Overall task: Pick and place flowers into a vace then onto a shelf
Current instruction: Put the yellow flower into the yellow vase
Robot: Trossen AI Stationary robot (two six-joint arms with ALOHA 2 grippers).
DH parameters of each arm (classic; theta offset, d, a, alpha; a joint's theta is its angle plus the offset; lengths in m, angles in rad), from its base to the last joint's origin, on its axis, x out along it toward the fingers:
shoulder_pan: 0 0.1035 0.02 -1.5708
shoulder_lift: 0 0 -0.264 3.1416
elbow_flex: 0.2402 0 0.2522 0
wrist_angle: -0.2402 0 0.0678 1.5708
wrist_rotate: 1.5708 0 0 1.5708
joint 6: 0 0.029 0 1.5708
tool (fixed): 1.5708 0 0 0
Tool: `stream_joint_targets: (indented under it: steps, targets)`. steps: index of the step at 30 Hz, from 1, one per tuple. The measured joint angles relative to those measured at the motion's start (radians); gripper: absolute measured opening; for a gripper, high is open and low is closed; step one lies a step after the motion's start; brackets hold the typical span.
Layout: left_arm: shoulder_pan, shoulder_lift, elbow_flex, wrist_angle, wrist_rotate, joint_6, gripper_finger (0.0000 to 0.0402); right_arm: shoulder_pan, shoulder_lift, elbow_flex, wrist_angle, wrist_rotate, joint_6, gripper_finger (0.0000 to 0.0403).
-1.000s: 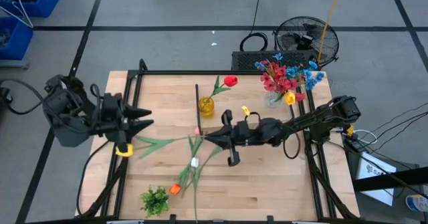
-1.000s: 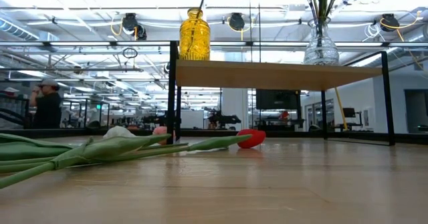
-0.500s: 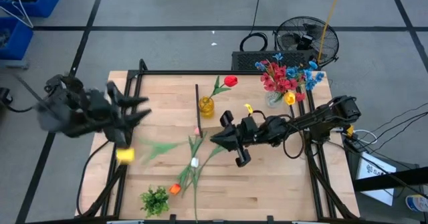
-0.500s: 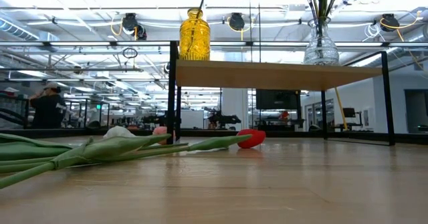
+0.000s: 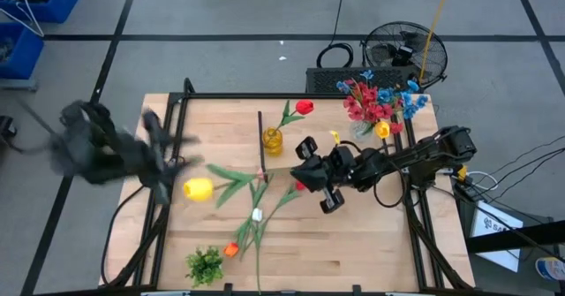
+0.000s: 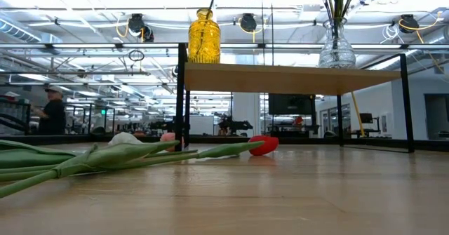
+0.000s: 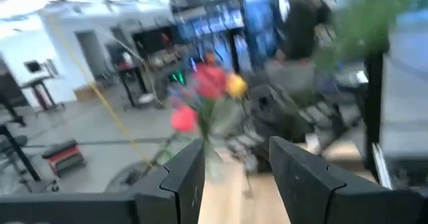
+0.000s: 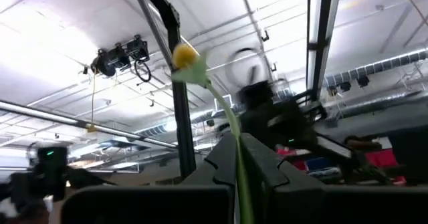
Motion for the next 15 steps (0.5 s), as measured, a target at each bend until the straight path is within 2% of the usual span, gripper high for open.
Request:
stream_joint_targets:
  steps: [3,10,15]
  targets:
    - [0.042,0.074,-0.003,-0.036,0.005,-0.079,0.0175,-0.008,0.000,0.000,-0.025,0.001,0.042,0.0001]
    - [0.151,0.221,0.000,0.093,0.090,-0.083,0.0175,-0.014,0.000,0.000,-0.110,0.000,0.051,0.0001]
    - [0.187,0.243,0.000,0.159,0.257,-0.101,0.0175,-0.014,0.000,0.000,-0.105,0.000,0.008,0.0001]
